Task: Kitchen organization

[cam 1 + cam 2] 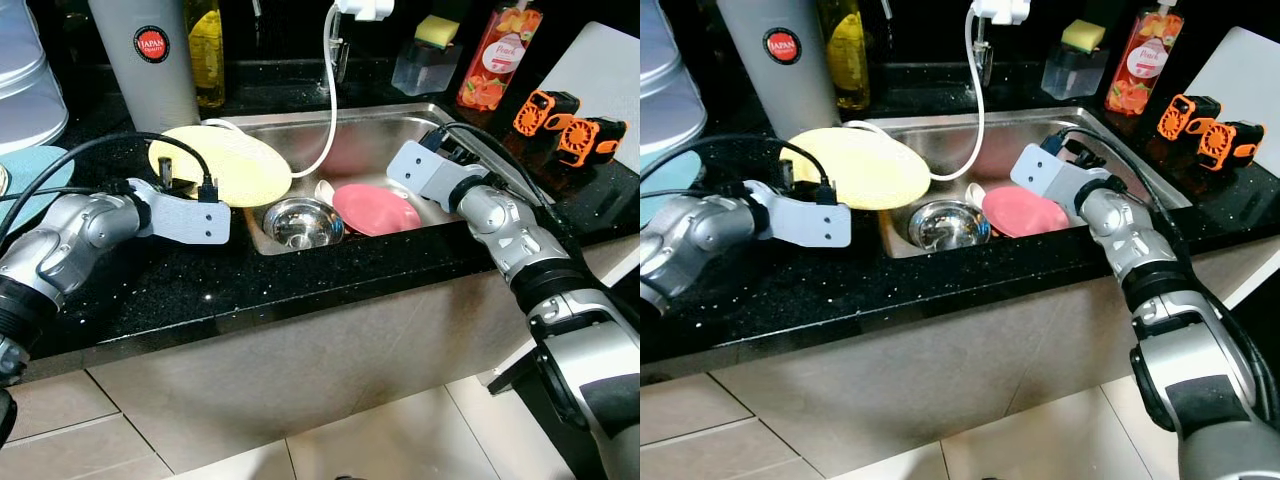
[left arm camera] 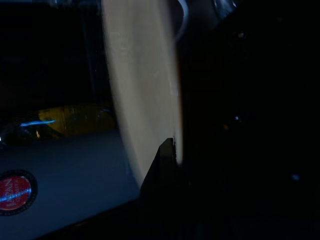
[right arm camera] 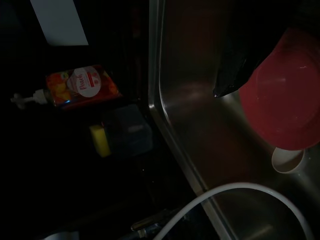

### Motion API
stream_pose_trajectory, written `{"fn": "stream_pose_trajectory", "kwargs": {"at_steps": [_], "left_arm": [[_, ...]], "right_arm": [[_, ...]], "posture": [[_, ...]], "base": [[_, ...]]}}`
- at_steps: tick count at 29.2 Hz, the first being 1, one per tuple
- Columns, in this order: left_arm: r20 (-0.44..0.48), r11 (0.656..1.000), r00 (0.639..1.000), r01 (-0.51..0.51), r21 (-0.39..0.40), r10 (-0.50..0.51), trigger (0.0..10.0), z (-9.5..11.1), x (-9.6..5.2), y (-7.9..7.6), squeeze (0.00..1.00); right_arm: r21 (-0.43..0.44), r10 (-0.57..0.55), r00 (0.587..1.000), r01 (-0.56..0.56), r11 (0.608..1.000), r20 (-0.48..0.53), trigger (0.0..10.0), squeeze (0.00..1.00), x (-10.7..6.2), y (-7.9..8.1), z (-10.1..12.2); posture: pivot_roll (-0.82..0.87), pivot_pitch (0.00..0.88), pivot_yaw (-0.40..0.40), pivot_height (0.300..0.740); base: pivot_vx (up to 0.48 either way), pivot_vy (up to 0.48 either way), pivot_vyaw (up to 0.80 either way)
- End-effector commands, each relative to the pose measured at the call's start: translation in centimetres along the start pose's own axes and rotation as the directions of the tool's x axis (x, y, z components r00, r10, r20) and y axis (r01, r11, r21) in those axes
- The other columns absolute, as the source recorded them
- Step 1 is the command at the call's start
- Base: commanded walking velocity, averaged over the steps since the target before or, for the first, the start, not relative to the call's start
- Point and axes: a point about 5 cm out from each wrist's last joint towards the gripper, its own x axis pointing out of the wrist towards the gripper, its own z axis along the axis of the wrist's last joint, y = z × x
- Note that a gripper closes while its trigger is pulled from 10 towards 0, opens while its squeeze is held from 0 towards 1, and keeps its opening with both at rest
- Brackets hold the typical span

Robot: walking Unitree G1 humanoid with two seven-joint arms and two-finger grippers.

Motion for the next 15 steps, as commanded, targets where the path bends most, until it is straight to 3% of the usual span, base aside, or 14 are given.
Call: {"fn": "stream_pose_trajectory", "kwargs": {"at_steps": [1,4,5,6,7,9,10,11,15], "left_arm": [[0.000,0.995,0.995,0.098,0.030,-0.098,0.0,0.0,0.4,-2.7,0.00],[0.052,0.997,0.998,0.034,0.063,-0.038,0.0,0.8,0.5,-1.8,0.00],[0.080,0.997,0.997,-0.008,0.078,0.002,9.4,1.4,0.5,-1.2,0.00],[0.107,0.995,0.994,-0.045,0.088,0.035,10.0,1.9,0.4,-0.7,0.00],[0.124,0.993,0.991,-0.067,0.094,0.055,10.0,2.2,0.4,-0.4,0.00],[0.174,0.988,0.980,-0.113,0.102,0.094,10.0,3.3,0.3,0.4,0.00],[0.199,0.983,0.973,-0.143,0.115,0.118,10.0,3.8,0.2,0.8,0.00],[0.199,0.983,0.973,-0.143,0.115,0.118,10.0,3.8,0.2,0.8,0.00],[0.244,0.960,0.945,-0.254,0.119,0.220,10.0,4.7,0.4,2.1,0.00]], "right_arm": [[0.015,-0.029,1.000,0.029,0.999,-0.005,10.0,0.00,0.0,-0.6,0.0],[0.017,-0.033,0.999,0.033,0.999,0.002,10.0,0.00,0.0,-0.7,0.2],[0.019,-0.035,0.999,0.035,0.999,0.005,10.0,0.00,0.0,-0.7,0.2],[0.021,-0.037,0.999,0.037,0.999,0.010,10.0,0.00,0.0,-0.7,0.3],[0.023,-0.038,0.999,0.038,0.999,0.013,10.0,0.00,0.0,-0.7,0.3],[0.131,-0.026,0.998,0.019,0.991,0.051,10.0,0.00,0.0,-0.4,0.9],[0.226,0.020,0.995,-0.042,0.973,0.101,10.0,0.00,0.0,0.0,1.6],[0.226,0.020,0.995,-0.042,0.973,0.101,10.0,0.00,0.0,0.0,1.6],[0.505,0.088,0.957,-0.222,0.834,0.275,10.0,0.00,-0.1,0.8,3.9]], "posture": [[0.16,0.009,-0.091,0.740],[0.16,0.008,-0.092,0.740],[0.16,0.007,-0.093,0.740],[0.16,0.006,-0.094,0.740],[0.16,0.006,-0.094,0.740],[0.16,0.005,-0.097,0.740],[0.16,0.005,-0.097,0.740],[0.16,0.005,-0.097,0.740],[0.17,0.002,-0.100,0.740]], "base": [[0.000,0.000,0.00],[0.000,0.000,0.00],[0.000,0.000,0.00],[0.000,0.000,0.00],[0.000,0.000,0.00],[0.000,0.000,0.00],[0.000,0.000,0.00],[0.000,0.000,0.00],[0.000,0.000,0.00]]}}
